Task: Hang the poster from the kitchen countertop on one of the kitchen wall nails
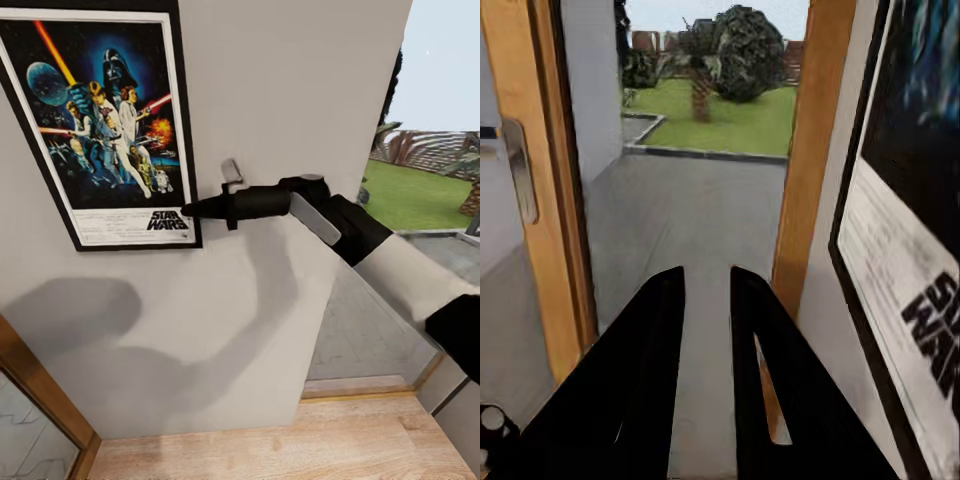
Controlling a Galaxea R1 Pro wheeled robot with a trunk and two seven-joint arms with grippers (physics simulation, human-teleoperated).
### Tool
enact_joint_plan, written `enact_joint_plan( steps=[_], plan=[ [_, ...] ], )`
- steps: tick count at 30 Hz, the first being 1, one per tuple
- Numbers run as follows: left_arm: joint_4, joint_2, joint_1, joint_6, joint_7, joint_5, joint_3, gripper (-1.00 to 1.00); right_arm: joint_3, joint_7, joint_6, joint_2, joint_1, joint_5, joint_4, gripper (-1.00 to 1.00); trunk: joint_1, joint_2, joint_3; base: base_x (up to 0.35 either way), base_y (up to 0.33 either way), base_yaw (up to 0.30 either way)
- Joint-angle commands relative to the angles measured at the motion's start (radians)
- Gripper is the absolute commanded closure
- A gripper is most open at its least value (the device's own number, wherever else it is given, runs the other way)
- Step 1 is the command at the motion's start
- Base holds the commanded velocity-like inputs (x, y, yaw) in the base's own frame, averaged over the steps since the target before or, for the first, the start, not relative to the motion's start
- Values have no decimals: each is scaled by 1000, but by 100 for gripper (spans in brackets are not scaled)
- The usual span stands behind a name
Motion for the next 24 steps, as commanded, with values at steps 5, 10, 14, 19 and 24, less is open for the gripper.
enact_joint_plan(
  steps=[5, 10, 14, 19, 24],
  plan=[
    [-1, 0, 0, 2, -7, 9, 1, -100, -156, -264, 89, 89, 202, 54, 24, 100, 0, -3, -2, 0, 0, 0],
    [-1, 0, 0, 2, -7, 9, 1, -100, -155, -267, 88, 89, 203, 52, 23, -100, 0, -3, -2, 0, 0, 0],
    [-2, 0, 0, 2, -7, 9, 1, -100, -155, -268, 88, 90, 205, 51, 22, -100, 0, -3, -2, 0, 0, 0],
    [-2, 0, 0, 2, -7, 9, 1, -100, -156, -268, 87, 89, 205, 51, 22, -100, 0, -3, -2, 0, 0, 0],
    [-2, 0, 0, 2, -7, 9, 1, -100, -156, -268, 87, 89, 205, 51, 22, -100, 0, -3, -2, 0, 0, 0]
  ],
)
